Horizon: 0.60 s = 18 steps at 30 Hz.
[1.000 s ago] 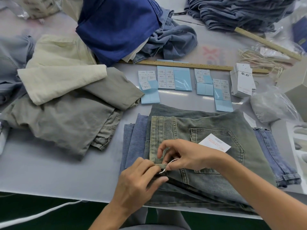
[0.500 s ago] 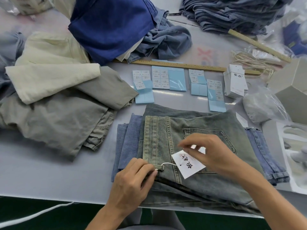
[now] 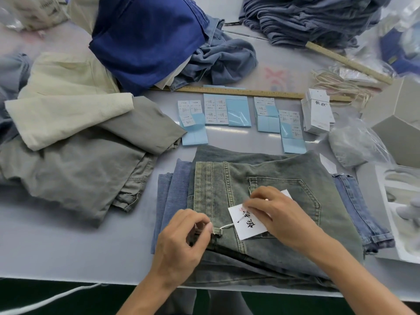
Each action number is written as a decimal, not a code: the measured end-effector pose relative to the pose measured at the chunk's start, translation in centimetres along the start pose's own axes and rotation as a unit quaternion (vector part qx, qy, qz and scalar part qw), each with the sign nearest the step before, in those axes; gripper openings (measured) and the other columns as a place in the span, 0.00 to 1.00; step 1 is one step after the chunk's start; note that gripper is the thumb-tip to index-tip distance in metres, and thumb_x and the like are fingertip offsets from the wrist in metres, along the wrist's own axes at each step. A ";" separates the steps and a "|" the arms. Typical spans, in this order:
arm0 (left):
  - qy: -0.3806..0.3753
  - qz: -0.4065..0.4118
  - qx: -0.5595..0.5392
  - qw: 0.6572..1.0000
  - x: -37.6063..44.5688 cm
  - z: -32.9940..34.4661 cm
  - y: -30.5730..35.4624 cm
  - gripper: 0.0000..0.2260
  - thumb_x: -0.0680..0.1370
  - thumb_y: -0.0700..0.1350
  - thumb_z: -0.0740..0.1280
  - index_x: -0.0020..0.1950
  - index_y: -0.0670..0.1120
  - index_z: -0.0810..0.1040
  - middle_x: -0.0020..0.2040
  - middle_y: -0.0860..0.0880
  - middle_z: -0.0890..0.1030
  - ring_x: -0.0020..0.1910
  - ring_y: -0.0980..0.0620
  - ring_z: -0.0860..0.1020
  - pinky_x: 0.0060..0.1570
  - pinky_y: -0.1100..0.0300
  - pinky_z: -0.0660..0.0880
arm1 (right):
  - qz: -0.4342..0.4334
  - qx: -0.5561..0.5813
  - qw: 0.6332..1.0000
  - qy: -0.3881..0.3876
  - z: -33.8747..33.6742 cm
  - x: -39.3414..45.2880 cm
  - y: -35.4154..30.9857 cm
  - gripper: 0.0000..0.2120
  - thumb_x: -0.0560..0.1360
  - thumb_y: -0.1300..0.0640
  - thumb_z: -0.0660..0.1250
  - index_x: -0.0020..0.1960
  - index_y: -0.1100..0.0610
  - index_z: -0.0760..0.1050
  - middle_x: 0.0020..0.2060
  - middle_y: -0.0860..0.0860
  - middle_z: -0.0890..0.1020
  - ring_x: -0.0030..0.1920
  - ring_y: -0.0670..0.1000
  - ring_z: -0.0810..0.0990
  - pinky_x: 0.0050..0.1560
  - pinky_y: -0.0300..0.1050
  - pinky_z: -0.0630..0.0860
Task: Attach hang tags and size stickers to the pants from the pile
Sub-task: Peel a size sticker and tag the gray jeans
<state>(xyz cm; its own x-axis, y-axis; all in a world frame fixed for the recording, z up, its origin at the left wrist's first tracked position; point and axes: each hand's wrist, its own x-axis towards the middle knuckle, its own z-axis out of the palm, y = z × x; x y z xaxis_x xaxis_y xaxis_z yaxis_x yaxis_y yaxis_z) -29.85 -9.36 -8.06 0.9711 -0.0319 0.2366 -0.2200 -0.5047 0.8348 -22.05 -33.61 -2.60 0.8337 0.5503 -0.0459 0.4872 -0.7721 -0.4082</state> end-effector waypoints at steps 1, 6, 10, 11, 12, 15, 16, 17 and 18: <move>-0.001 -0.010 -0.004 1.000 0.2 0.0 0.0 0.03 0.80 0.47 0.70 0.47 0.50 0.80 0.43 0.60 0.77 0.43 0.55 0.76 0.41 0.62 0.73 | 0.017 -0.002 1.000 0.023 0.0 0.1 -0.2 0.04 0.78 0.61 0.71 0.52 0.58 0.83 0.47 0.50 0.81 0.47 0.54 0.80 0.45 0.49 0.78; -0.011 -0.067 -0.031 0.997 1.1 0.3 -0.1 0.02 0.77 0.49 0.71 0.46 0.55 0.80 0.42 0.61 0.78 0.41 0.57 0.76 0.42 0.67 0.70 | 0.075 -0.035 0.996 -0.031 0.1 0.9 -0.3 0.10 0.79 0.51 0.70 0.56 0.54 0.82 0.50 0.49 0.81 0.53 0.53 0.76 0.54 0.49 0.74; -0.028 -0.121 -0.053 0.991 1.2 0.6 -0.4 0.06 0.76 0.47 0.76 0.46 0.58 0.81 0.43 0.58 0.81 0.40 0.55 0.79 0.41 0.69 0.71 | 0.057 -0.021 0.998 -0.031 0.8 1.1 -1.1 0.03 0.78 0.58 0.71 0.50 0.56 0.82 0.46 0.50 0.80 0.48 0.55 0.77 0.50 0.53 0.74; -0.026 -0.138 -0.074 0.987 1.2 0.7 -0.4 0.07 0.76 0.46 0.76 0.46 0.57 0.82 0.43 0.57 0.81 0.39 0.54 0.79 0.41 0.69 0.72 | 0.053 -0.015 0.998 -0.024 0.9 1.1 -1.3 0.01 0.78 0.60 0.72 0.48 0.57 0.82 0.45 0.50 0.80 0.46 0.56 0.77 0.47 0.54 0.75; -0.020 -0.153 -0.096 0.983 1.2 0.7 -0.3 0.06 0.75 0.46 0.77 0.46 0.57 0.82 0.42 0.56 0.81 0.38 0.52 0.79 0.40 0.69 0.72 | 0.055 -0.009 0.998 -0.024 1.1 1.0 -1.4 0.01 0.77 0.61 0.72 0.46 0.57 0.80 0.43 0.50 0.79 0.45 0.55 0.76 0.46 0.54 0.75; -0.011 -0.183 -0.165 0.969 1.3 0.6 0.1 0.04 0.75 0.52 0.75 0.48 0.55 0.84 0.42 0.52 0.82 0.36 0.50 0.78 0.39 0.62 0.75 | 0.058 0.022 0.998 -0.022 1.4 0.9 -1.4 0.02 0.79 0.61 0.68 0.48 0.56 0.76 0.41 0.49 0.79 0.43 0.53 0.75 0.45 0.53 0.75; -0.019 -0.191 -0.193 0.962 1.4 0.6 0.2 0.04 0.75 0.50 0.75 0.48 0.55 0.84 0.42 0.50 0.83 0.36 0.50 0.79 0.39 0.57 0.78 | 0.061 0.043 0.997 -0.020 1.4 0.9 -1.5 0.02 0.80 0.60 0.68 0.49 0.55 0.76 0.40 0.48 0.79 0.43 0.51 0.76 0.45 0.53 0.75; -0.027 -0.197 -0.220 0.955 1.6 0.6 0.3 0.03 0.75 0.48 0.75 0.48 0.54 0.84 0.43 0.50 0.85 0.37 0.49 0.80 0.40 0.55 0.79 | 0.063 0.068 0.996 -0.013 1.4 0.9 -1.6 0.02 0.80 0.60 0.68 0.50 0.54 0.76 0.41 0.48 0.79 0.43 0.50 0.76 0.45 0.51 0.76; -0.030 -0.201 -0.239 0.950 1.7 0.6 0.4 0.05 0.76 0.45 0.76 0.47 0.54 0.84 0.44 0.50 0.86 0.39 0.49 0.82 0.41 0.55 0.80 | 0.066 0.093 0.993 -0.004 1.4 1.0 -1.8 0.03 0.79 0.61 0.69 0.50 0.54 0.78 0.41 0.47 0.80 0.43 0.49 0.77 0.46 0.49 0.76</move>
<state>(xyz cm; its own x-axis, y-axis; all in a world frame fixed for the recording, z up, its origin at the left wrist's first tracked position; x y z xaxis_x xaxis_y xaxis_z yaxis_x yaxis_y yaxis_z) -28.19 -10.17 -7.58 0.9859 0.0251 -0.1652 0.1660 -0.0384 0.9854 -22.49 -31.24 -3.23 0.8844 0.4519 -0.1168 0.3171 -0.7654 -0.5600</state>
